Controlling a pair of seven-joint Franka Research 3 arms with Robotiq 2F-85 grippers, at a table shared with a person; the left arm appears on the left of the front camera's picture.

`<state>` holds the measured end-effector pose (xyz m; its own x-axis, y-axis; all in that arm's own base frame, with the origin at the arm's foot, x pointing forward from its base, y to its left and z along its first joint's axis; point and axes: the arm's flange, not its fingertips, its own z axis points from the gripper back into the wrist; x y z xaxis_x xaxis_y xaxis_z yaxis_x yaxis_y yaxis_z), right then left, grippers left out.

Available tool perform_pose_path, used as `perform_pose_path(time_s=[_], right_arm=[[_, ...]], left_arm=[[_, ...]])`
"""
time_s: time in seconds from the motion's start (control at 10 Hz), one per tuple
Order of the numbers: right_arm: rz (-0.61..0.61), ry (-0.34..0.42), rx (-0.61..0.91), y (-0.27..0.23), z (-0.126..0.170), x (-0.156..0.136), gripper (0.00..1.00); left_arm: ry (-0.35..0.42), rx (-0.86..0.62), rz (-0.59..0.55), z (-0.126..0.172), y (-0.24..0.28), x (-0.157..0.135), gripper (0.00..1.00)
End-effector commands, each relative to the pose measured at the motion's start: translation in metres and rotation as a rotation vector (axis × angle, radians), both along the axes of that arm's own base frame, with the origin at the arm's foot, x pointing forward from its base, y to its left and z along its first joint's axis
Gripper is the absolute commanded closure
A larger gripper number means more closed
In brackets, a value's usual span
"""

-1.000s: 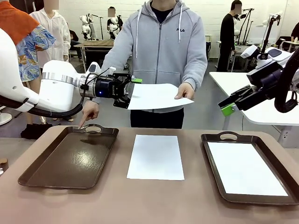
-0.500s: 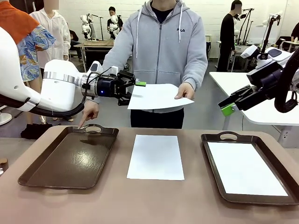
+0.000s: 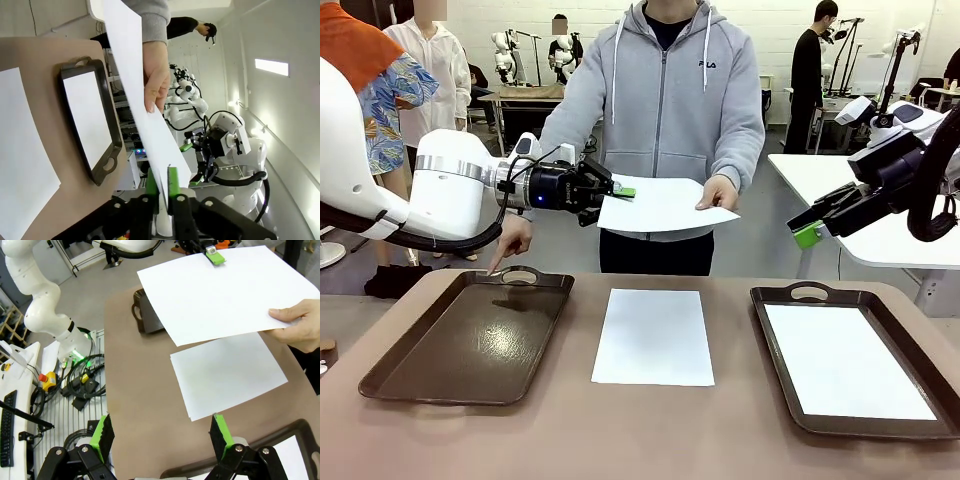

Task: Sort the A4 documents.
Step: Receive the A4 Paper.

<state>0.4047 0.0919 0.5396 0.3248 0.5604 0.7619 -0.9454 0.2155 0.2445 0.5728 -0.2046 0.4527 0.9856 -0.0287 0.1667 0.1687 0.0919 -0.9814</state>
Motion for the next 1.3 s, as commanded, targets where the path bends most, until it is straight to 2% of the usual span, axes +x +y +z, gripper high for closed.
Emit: perform_pose_path(time_s=[0.0,0.6,1.2], right_arm=[[0.005,-0.005,-0.001,0.0003,-0.0012,-0.0013,0.00],[0.005,-0.005,-0.001,0.0003,-0.0012,-0.0013,0.00],[0.005,-0.005,-0.001,0.0003,-0.0012,-0.0013,0.00]], left_arm=[[0.017,-0.001,0.021,0.0008,-0.0020,0.0040,1.00],[0.011,-0.025,-0.017,0.0027,0.0048,0.0004,1.00],[0.008,0.002,0.005,-0.0002,0.0009,0.0005,1.00]])
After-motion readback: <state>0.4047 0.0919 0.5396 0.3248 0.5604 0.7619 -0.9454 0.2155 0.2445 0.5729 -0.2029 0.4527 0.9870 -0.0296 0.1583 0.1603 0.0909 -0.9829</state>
